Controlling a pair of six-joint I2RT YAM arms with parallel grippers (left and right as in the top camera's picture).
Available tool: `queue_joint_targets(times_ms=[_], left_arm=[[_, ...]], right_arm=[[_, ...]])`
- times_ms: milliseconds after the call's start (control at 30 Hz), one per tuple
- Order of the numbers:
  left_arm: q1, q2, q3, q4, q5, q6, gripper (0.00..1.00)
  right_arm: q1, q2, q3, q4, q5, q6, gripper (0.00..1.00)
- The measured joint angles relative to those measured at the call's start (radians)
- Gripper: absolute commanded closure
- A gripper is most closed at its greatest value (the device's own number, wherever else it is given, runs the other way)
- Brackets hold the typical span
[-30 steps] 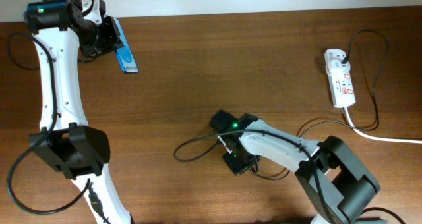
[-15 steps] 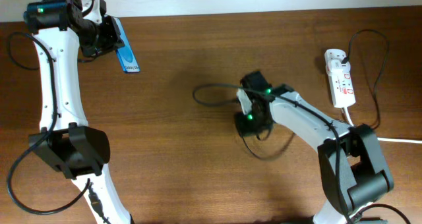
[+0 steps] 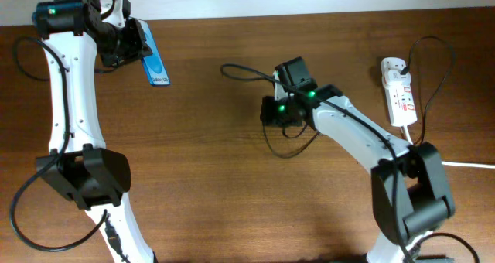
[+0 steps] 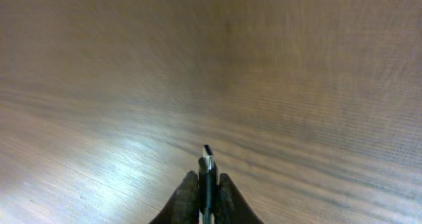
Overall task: Plug charger to phone and switch on socket
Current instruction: 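Lower the right gripper to the table near the black cable, then grasp the black cable's USB-C plug with the right gripper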
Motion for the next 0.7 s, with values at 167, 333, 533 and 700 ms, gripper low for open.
queue_joint_targets(times_ms=[167, 333, 533, 700], left_arm=[[-0.002, 0.000, 0.000, 0.032, 0.142, 0.065, 1.00], [-0.010, 0.000, 0.000, 0.038, 0.248, 0.113, 1.00], [-0.010, 0.000, 0.000, 0.042, 0.268, 0.142, 1.00], [-0.010, 0.000, 0.000, 0.045, 0.439, 0.265, 1.00]], right_arm=[[0.027, 0.047, 0.000, -0.048, 0.000, -0.006, 0.63], [0.027, 0.047, 0.000, -0.095, 0.013, -0.008, 0.17], [0.021, 0.047, 0.000, -0.098, -0.001, -0.022, 0.08], [-0.090, 0.048, 0.034, -0.110, -0.209, -0.066, 0.03]])
